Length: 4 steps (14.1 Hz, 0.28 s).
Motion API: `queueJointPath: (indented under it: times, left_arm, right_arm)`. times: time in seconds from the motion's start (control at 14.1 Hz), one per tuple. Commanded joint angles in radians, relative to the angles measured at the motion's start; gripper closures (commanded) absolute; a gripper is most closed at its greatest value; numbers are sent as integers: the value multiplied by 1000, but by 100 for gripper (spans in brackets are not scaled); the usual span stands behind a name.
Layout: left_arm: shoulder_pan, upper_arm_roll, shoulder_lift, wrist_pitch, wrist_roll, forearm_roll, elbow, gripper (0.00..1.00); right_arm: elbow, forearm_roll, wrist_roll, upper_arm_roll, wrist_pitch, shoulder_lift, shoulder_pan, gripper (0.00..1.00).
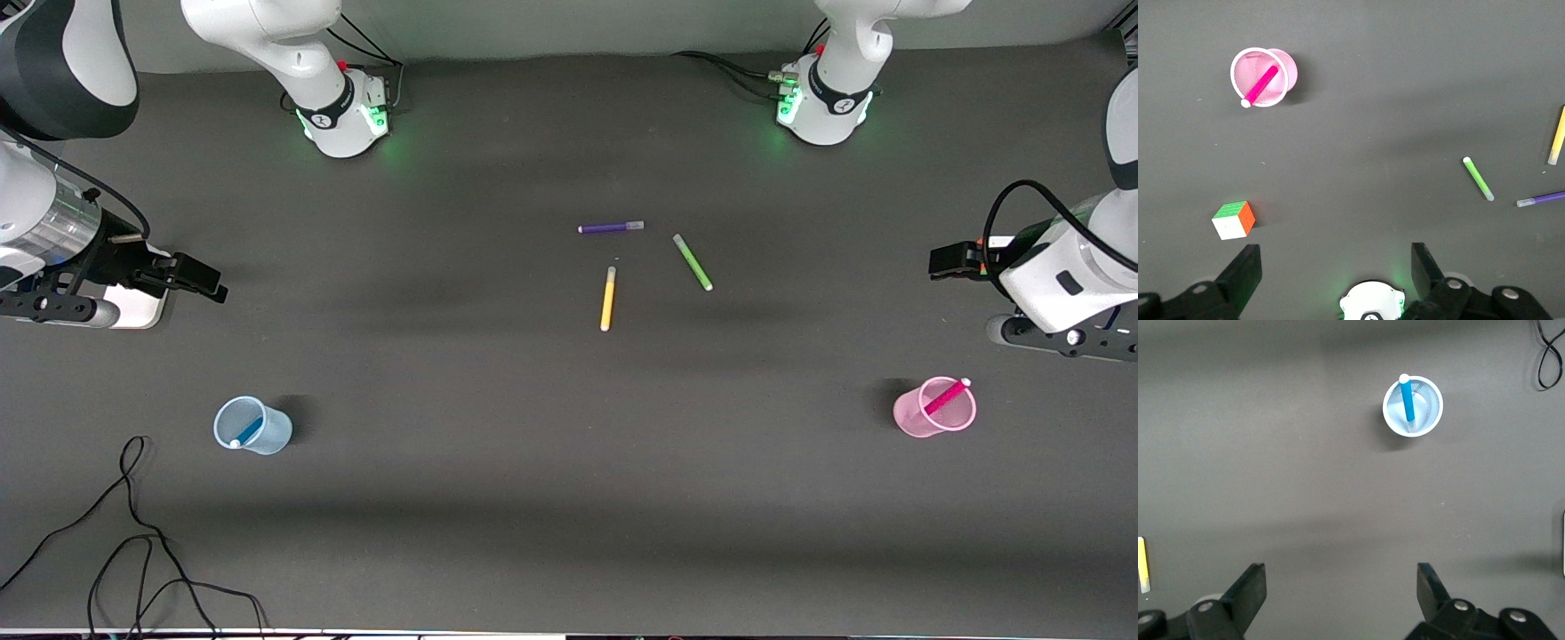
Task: Place pink and blue markers in matching cups
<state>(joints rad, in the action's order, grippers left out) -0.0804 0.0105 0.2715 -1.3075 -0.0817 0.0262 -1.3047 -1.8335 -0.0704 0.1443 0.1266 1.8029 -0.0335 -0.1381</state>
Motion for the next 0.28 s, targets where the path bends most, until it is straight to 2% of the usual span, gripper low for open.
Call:
queueJointPath:
  times: [0.0, 0.21]
  left_arm:
    - [20, 15, -81, -53, 17, -6, -103, 0]
    - [91, 43, -140, -137, -3, -3, -180, 0]
  right_arm:
    - [25, 8, -20, 5, -14, 15, -8, 0]
    - [23, 8, -20, 5, -14, 15, -6, 0]
